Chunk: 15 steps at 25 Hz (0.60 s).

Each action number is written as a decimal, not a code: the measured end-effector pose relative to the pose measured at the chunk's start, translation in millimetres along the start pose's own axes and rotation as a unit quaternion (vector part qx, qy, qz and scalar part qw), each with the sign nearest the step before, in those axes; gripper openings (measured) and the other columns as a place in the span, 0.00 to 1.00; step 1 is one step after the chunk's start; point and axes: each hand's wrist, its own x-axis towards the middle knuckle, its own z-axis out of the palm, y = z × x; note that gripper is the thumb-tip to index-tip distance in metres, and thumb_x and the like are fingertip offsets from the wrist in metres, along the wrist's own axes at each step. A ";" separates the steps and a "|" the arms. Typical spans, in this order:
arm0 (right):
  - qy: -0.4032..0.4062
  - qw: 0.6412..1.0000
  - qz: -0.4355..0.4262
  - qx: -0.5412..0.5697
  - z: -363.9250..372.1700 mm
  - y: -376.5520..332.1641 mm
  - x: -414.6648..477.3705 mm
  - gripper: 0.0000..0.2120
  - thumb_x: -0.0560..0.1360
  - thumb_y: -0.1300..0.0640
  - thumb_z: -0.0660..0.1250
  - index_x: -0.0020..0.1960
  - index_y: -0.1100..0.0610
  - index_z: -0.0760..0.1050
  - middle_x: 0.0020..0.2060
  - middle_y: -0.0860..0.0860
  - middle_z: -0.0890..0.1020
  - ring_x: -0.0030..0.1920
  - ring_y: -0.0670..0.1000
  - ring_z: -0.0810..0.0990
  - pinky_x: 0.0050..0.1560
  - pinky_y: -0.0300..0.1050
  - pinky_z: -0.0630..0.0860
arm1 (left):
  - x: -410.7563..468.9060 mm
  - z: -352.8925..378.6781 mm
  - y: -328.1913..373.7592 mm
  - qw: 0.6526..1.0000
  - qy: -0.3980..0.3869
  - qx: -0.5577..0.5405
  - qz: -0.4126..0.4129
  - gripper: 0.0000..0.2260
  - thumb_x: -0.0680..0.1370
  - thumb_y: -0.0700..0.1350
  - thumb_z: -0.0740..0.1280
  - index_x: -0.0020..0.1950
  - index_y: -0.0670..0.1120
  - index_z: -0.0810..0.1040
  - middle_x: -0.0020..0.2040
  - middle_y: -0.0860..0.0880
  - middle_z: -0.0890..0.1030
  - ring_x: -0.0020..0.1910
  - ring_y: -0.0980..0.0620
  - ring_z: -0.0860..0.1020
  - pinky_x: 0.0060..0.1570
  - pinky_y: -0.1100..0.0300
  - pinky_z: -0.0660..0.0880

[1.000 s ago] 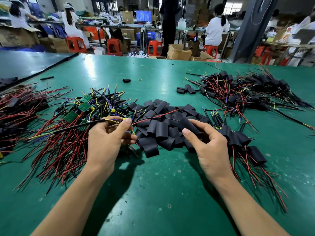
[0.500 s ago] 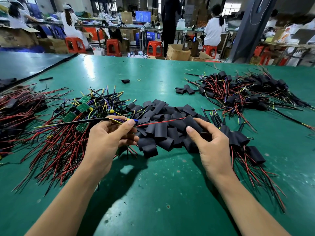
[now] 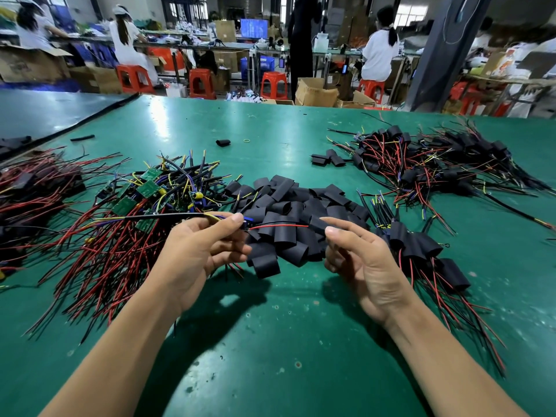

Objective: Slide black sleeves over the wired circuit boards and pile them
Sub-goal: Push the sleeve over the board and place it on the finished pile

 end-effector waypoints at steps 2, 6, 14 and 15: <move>-0.021 0.998 0.019 0.048 6.5 -0.4 -2.8 0.16 0.63 0.60 0.77 0.51 0.58 0.85 0.31 0.49 0.70 0.28 0.46 0.65 0.31 0.38 0.65 | -3.5 8.4 -5.1 1.000 -0.018 -0.004 -0.021 0.15 0.67 0.46 0.74 0.49 0.39 0.79 0.36 0.43 0.83 0.29 0.48 0.82 0.29 0.61 0.79; -0.025 0.973 0.046 0.226 12.6 -4.5 -5.5 0.05 0.68 0.63 0.73 0.40 0.57 0.77 0.31 0.49 0.70 0.27 0.45 0.66 0.28 0.37 0.67 | -8.2 19.5 -6.7 0.994 -0.056 -0.055 -0.074 0.17 0.69 0.49 0.73 0.50 0.38 0.80 0.42 0.41 0.85 0.33 0.49 0.83 0.30 0.62 0.80; -0.022 0.966 0.080 0.244 20.0 -4.7 -8.8 0.15 0.68 0.62 0.69 0.54 0.60 0.79 0.29 0.49 0.68 0.24 0.44 0.66 0.27 0.37 0.66 | -16.3 24.4 -5.8 0.978 -0.140 -0.081 -0.134 0.18 0.73 0.42 0.68 0.62 0.38 0.79 0.47 0.38 0.85 0.40 0.47 0.86 0.35 0.60 0.82; -0.026 0.968 0.079 0.236 21.0 -3.4 -9.6 0.16 0.68 0.61 0.70 0.55 0.60 0.78 0.29 0.49 0.69 0.24 0.44 0.66 0.27 0.36 0.67 | -16.9 25.2 -6.4 0.977 -0.143 -0.083 -0.134 0.17 0.74 0.41 0.68 0.61 0.38 0.79 0.48 0.37 0.85 0.40 0.46 0.86 0.35 0.60 0.82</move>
